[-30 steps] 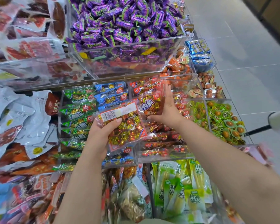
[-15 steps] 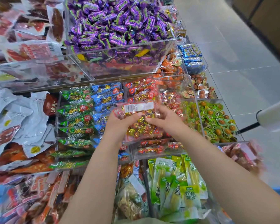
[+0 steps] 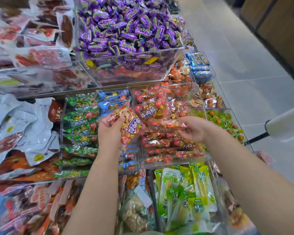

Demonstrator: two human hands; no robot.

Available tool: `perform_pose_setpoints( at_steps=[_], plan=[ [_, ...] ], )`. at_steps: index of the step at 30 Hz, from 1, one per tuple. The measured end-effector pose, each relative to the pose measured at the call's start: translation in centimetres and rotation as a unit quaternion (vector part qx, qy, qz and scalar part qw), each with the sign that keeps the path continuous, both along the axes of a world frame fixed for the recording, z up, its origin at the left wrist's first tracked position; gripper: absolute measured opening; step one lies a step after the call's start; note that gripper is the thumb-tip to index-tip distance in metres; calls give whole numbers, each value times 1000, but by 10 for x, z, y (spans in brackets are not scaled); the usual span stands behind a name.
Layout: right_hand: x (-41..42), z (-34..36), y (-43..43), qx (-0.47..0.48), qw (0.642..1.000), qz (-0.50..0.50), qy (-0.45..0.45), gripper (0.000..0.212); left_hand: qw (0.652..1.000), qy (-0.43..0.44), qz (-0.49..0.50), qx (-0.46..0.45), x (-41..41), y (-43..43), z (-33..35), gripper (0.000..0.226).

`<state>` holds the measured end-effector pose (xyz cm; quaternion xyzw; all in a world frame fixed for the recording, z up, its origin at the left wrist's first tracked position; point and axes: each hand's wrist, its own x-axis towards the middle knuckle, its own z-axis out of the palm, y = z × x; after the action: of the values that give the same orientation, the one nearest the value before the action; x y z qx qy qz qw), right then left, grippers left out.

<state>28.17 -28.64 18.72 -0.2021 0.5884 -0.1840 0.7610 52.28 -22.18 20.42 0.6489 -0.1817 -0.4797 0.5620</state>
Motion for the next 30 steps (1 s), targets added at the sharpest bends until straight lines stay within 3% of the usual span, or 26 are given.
perform_pose_setpoints(
  at_steps=[4, 6, 8, 10, 11, 13, 15, 18, 21, 25, 28, 30],
  plan=[
    [30, -8, -15, 9, 993, -85, -82, 41, 1000, 2, 3, -16, 4, 2, 5, 29],
    [37, -12, -17, 4, 981, -142, -131, 44, 1000, -2, -6, -18, 6, 3, 7, 26],
    [37, -18, -14, -29, 981, -137, -133, 43, 1000, -7, -4, -24, 9, 5, 9, 23],
    [37, -27, -10, -120, 992, -23, -11, 45, 999, -16, 8, -36, 14, 6, 10, 20],
    [39, -31, -7, -174, 978, 62, 93, 46, 999, -18, 13, -41, 16, 6, 12, 21],
    [45, -37, -5, -261, 909, 172, 276, 48, 999, -16, 13, -47, 18, 5, 13, 20],
    [51, -40, -7, -289, 878, 191, 330, 45, 999, -9, 8, -46, 16, 4, 14, 20],
    [55, -42, -11, -268, 889, 216, 303, 37, 999, 13, 4, -32, 9, 1, 14, 22],
    [51, -38, -14, -241, 903, 216, 282, 43, 998, 45, -30, -20, 2, -2, 12, 19],
    [40, -35, -4, -262, 935, 103, 217, 64, 991, 120, -54, 2, -7, -4, 9, 29],
    [29, -34, 14, -354, 911, 41, 205, 31, 987, 154, -47, 10, -16, -6, 6, 34],
    [27, -33, 28, -348, 933, 12, 96, 11, 984, 175, -37, 8, -25, -6, 4, 33]
  ],
)
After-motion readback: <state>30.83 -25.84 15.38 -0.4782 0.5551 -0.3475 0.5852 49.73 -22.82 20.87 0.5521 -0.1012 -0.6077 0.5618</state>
